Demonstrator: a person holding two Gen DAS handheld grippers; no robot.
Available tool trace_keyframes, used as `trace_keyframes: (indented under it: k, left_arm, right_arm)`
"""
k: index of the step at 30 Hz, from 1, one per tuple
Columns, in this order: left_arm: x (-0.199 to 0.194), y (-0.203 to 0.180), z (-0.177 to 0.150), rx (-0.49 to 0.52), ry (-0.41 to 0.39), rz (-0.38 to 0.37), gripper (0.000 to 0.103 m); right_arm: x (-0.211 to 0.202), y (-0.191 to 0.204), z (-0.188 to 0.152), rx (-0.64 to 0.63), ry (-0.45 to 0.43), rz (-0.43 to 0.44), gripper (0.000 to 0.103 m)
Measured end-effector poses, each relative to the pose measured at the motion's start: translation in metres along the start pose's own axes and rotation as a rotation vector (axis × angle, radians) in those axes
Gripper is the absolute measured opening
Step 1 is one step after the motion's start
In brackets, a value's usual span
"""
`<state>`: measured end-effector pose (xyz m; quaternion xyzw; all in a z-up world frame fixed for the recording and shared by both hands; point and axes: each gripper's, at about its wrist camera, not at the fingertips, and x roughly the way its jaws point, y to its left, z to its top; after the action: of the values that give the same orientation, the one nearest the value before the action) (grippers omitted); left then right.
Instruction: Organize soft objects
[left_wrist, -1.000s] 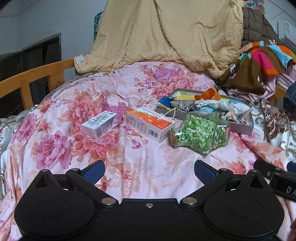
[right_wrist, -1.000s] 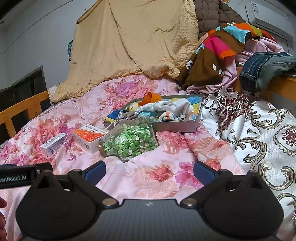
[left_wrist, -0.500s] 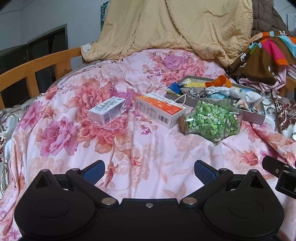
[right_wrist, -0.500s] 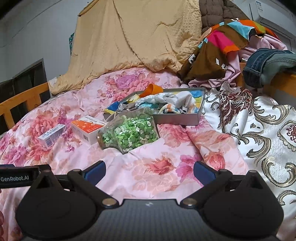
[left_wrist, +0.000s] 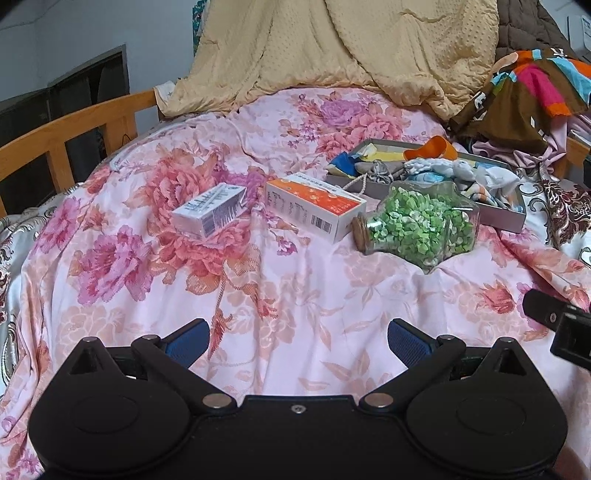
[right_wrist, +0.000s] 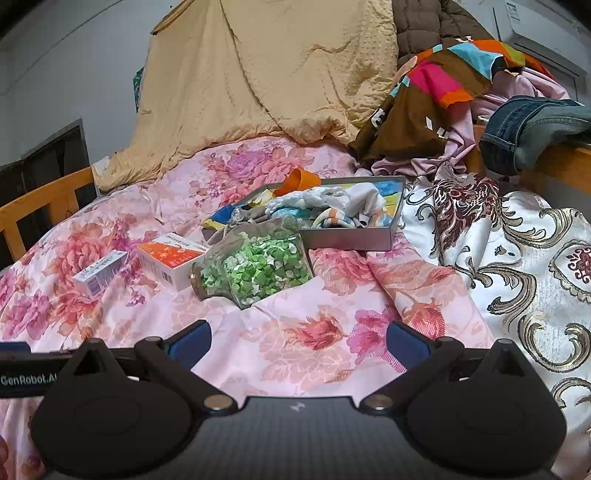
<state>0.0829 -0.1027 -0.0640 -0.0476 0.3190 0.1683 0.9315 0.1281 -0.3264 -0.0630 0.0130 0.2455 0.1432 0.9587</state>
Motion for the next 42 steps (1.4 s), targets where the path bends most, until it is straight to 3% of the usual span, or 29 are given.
trace_keyframes:
  k: [42]
  left_arm:
    - [-0.0032, -0.0025, -0.0047, 0.028, 0.024, 0.028, 0.102]
  right_arm:
    - [0.0013, -0.0023, 0.0006, 0.016, 0.011, 0.006, 0.103]
